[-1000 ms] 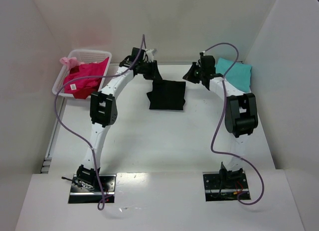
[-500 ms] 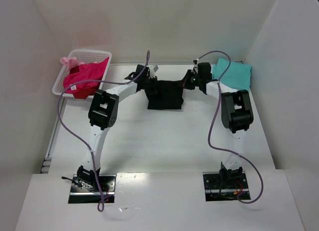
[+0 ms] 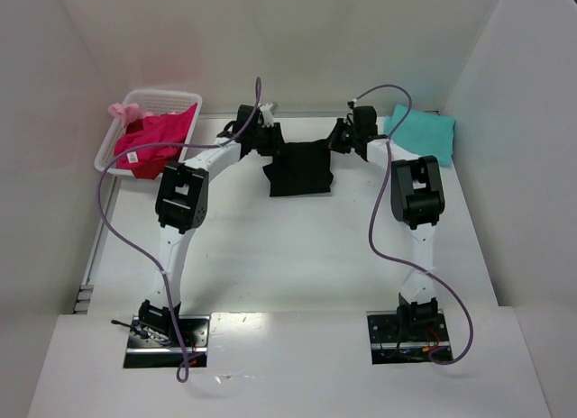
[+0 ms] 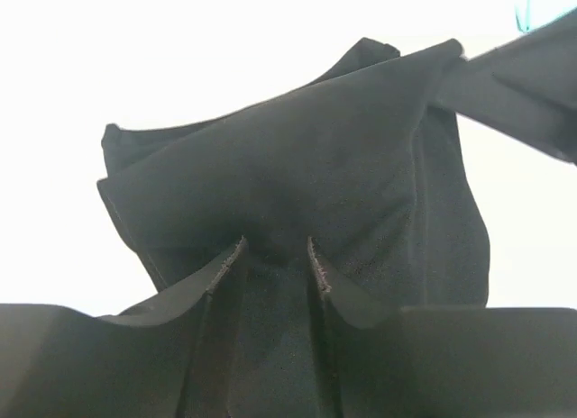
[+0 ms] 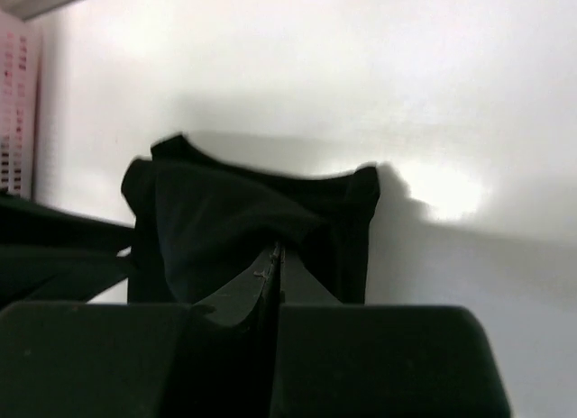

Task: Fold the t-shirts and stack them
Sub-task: Smooth out wrinkles on the folded tshirt, then put the neatly folded tshirt into the corner of the board with the right arm

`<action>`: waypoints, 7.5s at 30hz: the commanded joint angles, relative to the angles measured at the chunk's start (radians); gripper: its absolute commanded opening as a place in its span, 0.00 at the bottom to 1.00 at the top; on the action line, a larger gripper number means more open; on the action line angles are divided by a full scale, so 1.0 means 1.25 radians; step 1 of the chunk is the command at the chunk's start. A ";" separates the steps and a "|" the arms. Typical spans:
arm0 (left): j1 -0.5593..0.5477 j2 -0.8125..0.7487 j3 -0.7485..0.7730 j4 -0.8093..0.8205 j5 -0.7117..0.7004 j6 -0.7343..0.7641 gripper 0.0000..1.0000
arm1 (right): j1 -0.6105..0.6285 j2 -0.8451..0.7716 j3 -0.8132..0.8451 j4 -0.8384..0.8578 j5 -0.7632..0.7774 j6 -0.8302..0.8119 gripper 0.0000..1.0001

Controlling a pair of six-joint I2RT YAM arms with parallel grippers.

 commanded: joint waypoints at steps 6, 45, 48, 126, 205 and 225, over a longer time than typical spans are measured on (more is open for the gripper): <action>0.026 0.023 0.114 -0.011 0.024 0.061 0.47 | -0.028 0.043 0.129 -0.030 0.078 -0.039 0.00; 0.018 0.019 0.061 0.035 -0.037 0.054 0.73 | 0.019 0.025 0.057 -0.012 -0.011 -0.083 0.00; 0.018 0.019 0.061 0.035 -0.056 0.054 0.74 | 0.019 0.052 0.079 -0.022 0.009 -0.083 0.00; 0.033 -0.394 -0.340 -0.067 0.035 0.033 0.99 | -0.033 -0.014 -0.150 0.013 -0.194 -0.018 1.00; 0.087 -0.408 -0.340 -0.107 0.079 0.119 0.99 | -0.315 0.094 0.548 -0.526 0.098 -0.302 0.00; 0.087 -0.349 -0.302 -0.133 0.111 0.119 0.99 | -0.365 0.088 0.629 -0.556 0.169 -0.313 0.00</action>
